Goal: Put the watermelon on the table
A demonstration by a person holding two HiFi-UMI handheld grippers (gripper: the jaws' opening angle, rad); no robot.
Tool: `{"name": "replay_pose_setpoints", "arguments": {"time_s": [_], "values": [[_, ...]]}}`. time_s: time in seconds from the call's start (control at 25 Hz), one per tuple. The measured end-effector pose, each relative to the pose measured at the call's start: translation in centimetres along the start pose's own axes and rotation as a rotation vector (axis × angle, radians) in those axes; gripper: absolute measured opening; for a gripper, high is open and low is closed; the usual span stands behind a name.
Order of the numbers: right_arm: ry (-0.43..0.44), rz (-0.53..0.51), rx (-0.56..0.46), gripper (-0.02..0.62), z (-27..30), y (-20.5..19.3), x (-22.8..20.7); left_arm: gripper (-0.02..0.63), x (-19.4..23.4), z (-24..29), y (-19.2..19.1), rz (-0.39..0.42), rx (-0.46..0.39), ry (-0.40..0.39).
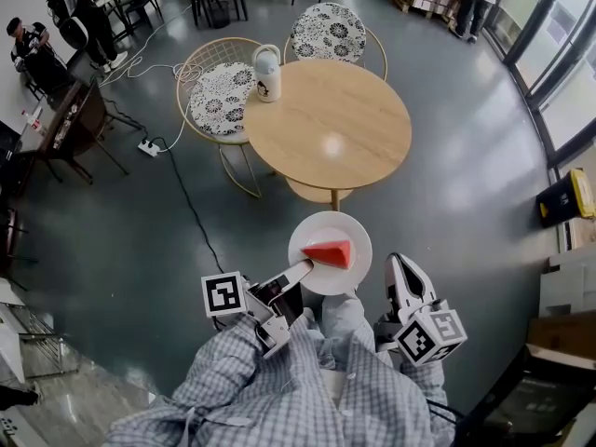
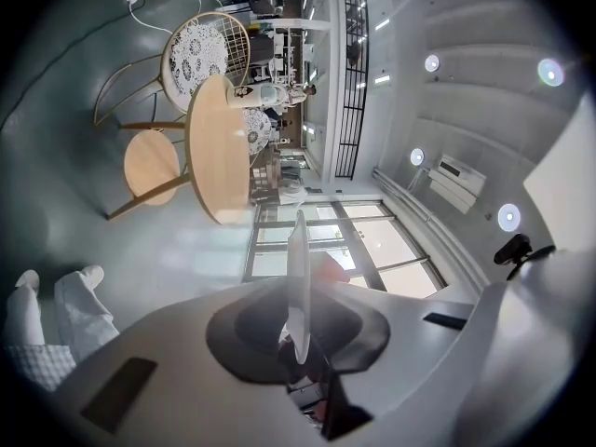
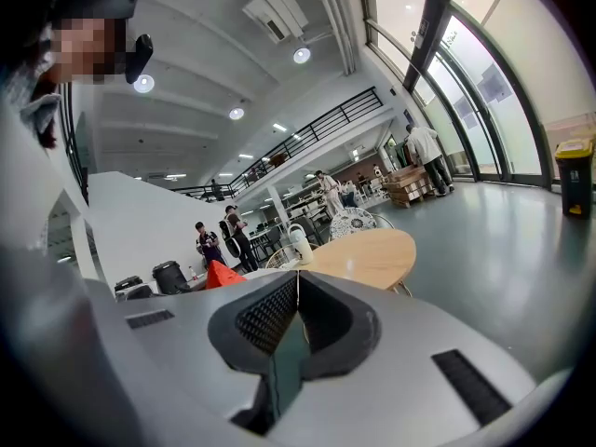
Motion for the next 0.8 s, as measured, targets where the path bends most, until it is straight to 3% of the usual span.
{"name": "replay_pose_setpoints", "arguments": {"time_s": [0.8], "values": [[0.003,0.033,0.005,0.009,3.1,1.7,-3.6,0.041,0.4,4.0,2.3,0.014,-0.019,0.007]]}}
Point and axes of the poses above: the fingertips, and each gripper's own axes: z forward along the fingers, x to its left, y out of its top, the point moved 10 cm from there along -z, backward along the fingers, and after that the axes turned 3 degrees about z, right-handed, at the moved point
